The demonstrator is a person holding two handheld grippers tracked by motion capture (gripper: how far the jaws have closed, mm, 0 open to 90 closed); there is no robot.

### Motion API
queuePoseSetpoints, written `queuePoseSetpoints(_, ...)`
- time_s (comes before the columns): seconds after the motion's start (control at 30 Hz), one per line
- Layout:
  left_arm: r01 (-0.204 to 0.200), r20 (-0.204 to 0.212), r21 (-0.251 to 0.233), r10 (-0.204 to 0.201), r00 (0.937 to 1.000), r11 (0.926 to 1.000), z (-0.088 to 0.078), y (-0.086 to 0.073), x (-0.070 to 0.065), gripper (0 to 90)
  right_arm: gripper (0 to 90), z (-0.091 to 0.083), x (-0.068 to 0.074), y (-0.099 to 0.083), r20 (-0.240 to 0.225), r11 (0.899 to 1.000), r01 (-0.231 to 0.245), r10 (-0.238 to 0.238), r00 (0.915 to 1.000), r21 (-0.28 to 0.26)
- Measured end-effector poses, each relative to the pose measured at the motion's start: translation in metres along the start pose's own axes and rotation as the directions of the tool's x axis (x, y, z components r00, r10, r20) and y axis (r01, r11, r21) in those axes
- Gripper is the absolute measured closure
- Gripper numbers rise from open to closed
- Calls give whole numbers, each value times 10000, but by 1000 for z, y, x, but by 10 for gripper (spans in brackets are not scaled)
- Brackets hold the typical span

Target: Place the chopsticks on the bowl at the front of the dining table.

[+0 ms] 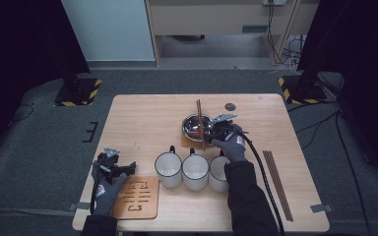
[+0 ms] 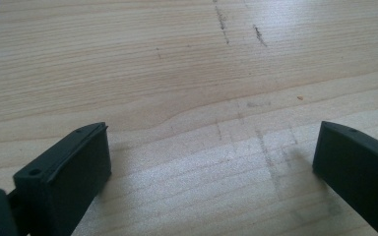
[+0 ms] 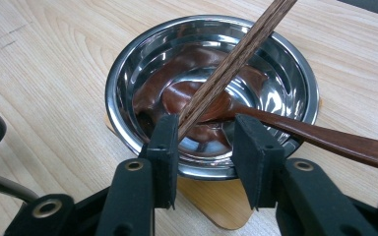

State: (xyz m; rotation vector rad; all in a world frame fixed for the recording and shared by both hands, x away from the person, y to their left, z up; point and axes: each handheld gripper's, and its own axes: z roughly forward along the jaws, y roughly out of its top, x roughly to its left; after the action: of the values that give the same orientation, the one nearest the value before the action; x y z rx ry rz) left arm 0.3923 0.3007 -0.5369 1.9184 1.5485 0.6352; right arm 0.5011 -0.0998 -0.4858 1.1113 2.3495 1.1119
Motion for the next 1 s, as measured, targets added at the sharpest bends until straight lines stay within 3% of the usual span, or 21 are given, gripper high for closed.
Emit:
queuePoseSetpoints(0.6, 1, 6, 2, -1, 10000, 10000, 0, 0, 0, 0, 575, 2, 2, 1, -190, 9999, 157, -158, 9997, -37)
queuePoseSetpoints(1.0, 1, 1, 1, -1, 10000, 10000, 0, 0, 0, 0, 594, -13, -5, 8, 28, 9960, -427, 431, 9991, -789)
